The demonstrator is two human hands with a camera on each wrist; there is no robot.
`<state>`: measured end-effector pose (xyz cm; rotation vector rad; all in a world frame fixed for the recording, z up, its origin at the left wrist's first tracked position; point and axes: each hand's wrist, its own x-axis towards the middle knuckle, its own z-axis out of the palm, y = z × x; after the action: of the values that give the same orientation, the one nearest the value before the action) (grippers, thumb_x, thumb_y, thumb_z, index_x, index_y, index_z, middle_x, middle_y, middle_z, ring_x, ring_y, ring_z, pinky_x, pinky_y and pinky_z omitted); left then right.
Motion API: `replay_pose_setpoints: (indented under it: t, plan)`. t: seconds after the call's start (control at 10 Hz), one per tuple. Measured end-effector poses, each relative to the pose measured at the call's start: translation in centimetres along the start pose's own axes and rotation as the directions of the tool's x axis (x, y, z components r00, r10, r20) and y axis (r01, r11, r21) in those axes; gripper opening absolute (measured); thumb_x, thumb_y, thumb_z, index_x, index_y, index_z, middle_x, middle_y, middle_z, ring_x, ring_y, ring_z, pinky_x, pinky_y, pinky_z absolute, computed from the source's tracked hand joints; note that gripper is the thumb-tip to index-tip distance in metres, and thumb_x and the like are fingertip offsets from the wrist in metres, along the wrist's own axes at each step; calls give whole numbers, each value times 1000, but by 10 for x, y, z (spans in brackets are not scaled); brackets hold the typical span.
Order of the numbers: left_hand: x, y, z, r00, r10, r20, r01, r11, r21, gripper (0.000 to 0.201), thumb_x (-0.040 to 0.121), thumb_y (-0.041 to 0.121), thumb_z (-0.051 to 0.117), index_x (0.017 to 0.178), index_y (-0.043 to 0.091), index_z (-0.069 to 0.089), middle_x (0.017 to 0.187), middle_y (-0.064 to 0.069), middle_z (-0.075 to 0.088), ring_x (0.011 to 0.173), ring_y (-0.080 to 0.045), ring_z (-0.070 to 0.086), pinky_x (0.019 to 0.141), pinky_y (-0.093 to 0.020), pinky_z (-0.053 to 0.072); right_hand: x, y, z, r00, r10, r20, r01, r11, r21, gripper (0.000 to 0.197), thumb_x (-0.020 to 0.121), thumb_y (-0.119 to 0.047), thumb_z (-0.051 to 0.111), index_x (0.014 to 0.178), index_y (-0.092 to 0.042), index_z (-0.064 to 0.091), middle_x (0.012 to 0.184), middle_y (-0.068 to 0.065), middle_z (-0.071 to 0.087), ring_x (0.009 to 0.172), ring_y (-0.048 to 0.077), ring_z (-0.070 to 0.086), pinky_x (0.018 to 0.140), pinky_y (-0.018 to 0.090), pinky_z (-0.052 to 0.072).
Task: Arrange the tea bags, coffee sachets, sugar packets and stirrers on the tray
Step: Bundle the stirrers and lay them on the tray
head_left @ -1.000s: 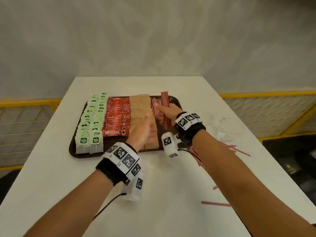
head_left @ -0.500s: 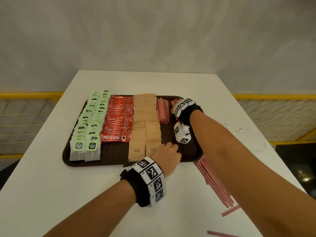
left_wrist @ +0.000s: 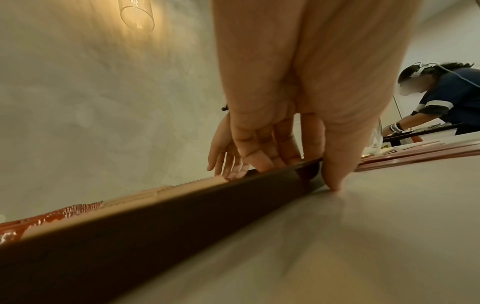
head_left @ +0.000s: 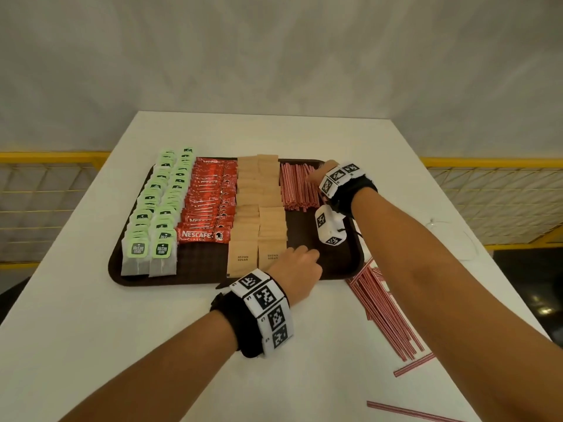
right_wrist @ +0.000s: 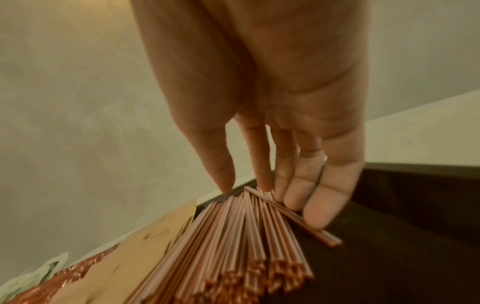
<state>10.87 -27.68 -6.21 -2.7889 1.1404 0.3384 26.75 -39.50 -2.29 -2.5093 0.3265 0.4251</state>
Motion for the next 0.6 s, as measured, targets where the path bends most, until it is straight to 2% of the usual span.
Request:
replay_pose_setpoints:
  t: [0.1, 0.2, 0.3, 0.4, 0.5, 0.6]
  plan:
    - [0, 0, 0, 1000, -8, -9, 8, 1000, -27, 31, 97, 10, 37, 121, 6, 56, 122, -10, 47, 112, -26, 43, 87, -34, 36, 3, 2, 6, 1000, -9, -26, 10, 1000, 27, 40, 91, -16, 57, 126, 2, 51, 130, 19, 54, 114, 31, 56, 96, 38, 47]
    - [-1, -2, 0, 1000, 0, -23, -2, 997, -74, 32, 97, 10, 38, 124, 8, 55, 122, -10, 47, 112, -26, 43, 88, -34, 37, -7, -3, 7, 997, -59, -48, 56, 996, -66, 31, 94, -12, 48, 119, 4, 57, 113, 16, 62, 89, 22, 56, 84, 34, 50]
    - [-2, -2, 1, 998, 18, -54, -26, 988, -154, 34, 97, 11, 39, 129, 9, 52, 123, -10, 45, 112, -25, 45, 86, -33, 41, -20, -1, 12, 994, -99, 47, 106, 978, -177, 33, 91, -9, 51, 119, 5, 59, 97, 11, 59, 86, 22, 55, 67, 29, 48]
    - [-2, -1, 1, 998, 12, -57, -23, 981, -192, 32, 97, 9, 40, 126, 7, 53, 123, -11, 45, 111, -26, 46, 85, -34, 43, -26, 3, 27, 980, -99, 172, 150, 937, -316, 34, 86, -13, 61, 117, 1, 60, 107, 13, 63, 88, 22, 52, 86, 36, 49]
    - [0, 0, 1, 1000, -1, -27, -4, 978, -208, 30, 96, 7, 41, 123, 6, 53, 122, -12, 47, 110, -27, 48, 84, -34, 44, -28, -1, 34, 981, -124, 148, 169, 922, -348, 30, 90, -13, 56, 117, 0, 62, 119, 14, 63, 103, 22, 60, 95, 34, 49]
    - [0, 1, -1, 1000, -10, -16, 6, 976, -220, 29, 95, 7, 41, 122, 6, 54, 121, -11, 47, 110, -26, 49, 82, -32, 42, -28, -5, 32, 983, -145, 111, 175, 928, -329, 30, 95, -10, 46, 119, -2, 61, 123, 13, 61, 108, 24, 59, 93, 30, 48]
